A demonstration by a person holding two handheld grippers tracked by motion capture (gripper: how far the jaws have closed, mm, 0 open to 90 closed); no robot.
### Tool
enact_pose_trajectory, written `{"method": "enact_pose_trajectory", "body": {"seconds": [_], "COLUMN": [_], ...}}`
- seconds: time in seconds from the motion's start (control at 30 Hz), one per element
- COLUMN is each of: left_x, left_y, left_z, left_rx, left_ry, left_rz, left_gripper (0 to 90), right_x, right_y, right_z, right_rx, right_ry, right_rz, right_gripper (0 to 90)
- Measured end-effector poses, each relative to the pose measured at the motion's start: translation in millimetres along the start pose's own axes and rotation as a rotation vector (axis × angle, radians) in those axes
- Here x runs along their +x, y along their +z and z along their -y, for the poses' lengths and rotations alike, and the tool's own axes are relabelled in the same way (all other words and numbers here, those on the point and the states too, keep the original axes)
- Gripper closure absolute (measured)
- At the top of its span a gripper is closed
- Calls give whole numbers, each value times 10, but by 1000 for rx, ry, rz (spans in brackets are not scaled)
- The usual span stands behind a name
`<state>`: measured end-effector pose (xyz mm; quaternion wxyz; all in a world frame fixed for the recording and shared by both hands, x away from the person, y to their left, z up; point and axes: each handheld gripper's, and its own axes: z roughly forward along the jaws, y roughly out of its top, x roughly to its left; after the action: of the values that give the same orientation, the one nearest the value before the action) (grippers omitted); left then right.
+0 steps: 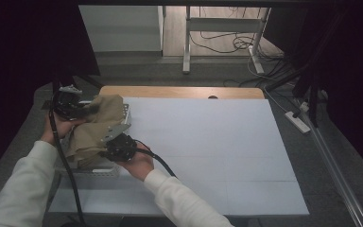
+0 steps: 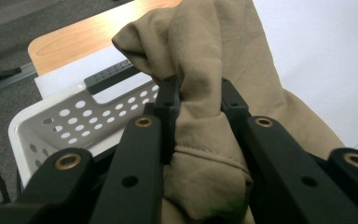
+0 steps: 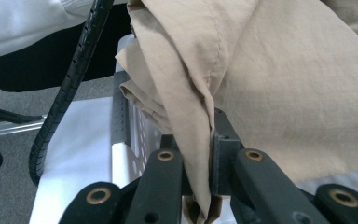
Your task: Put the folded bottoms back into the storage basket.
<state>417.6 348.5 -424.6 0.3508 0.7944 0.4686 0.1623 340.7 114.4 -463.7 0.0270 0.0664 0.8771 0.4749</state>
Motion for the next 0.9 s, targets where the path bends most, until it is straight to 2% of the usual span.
{"method": "enact_pose_trajectory", "body": {"seconds": [0.47,0.9], "left_x": [85,102], "left_y": [26,12], "left_z": [81,97], "left_rx": [6,5], "left_ry": [-11,-8], "left_rz": [3,4], "left_gripper": [747,746], "right_x": [5,8], "right_y": [138,160], "right_z": [-16,-32], "right_rx": [12,4], "right_ry": [5,6], "right_rz": [-11,-15], "right_gripper": [832,832]}}
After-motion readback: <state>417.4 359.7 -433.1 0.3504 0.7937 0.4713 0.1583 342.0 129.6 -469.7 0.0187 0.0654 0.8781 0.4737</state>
